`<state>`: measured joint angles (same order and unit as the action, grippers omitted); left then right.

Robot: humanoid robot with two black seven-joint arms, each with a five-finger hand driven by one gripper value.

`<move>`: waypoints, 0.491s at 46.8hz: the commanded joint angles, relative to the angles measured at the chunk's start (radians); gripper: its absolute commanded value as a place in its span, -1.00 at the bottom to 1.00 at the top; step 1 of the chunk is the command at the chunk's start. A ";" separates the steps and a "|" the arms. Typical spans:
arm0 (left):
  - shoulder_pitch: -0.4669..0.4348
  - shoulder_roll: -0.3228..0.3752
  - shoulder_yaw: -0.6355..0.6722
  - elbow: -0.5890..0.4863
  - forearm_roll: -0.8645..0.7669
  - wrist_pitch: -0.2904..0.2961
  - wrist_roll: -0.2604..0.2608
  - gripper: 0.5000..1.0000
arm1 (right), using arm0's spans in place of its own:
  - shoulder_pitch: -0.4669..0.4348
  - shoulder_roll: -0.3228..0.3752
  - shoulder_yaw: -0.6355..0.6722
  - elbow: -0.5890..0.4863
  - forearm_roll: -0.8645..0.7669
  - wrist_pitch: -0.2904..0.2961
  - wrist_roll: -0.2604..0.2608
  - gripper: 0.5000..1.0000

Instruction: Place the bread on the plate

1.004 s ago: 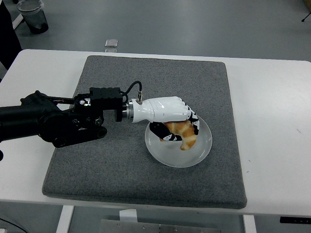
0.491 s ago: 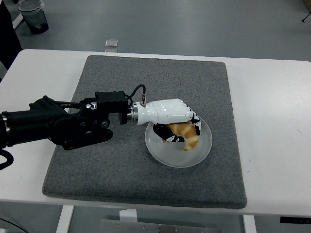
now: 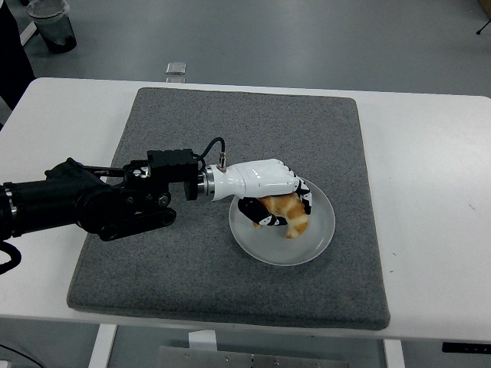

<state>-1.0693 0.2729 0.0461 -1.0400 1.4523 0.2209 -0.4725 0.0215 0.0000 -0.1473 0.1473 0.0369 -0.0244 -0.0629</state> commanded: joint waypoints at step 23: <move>-0.001 0.016 -0.003 -0.011 -0.058 -0.002 0.000 0.95 | 0.000 0.000 0.000 0.000 0.000 0.000 0.000 0.72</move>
<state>-1.0691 0.2864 0.0431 -1.0475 1.4031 0.2207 -0.4712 0.0215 0.0000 -0.1473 0.1473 0.0369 -0.0245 -0.0628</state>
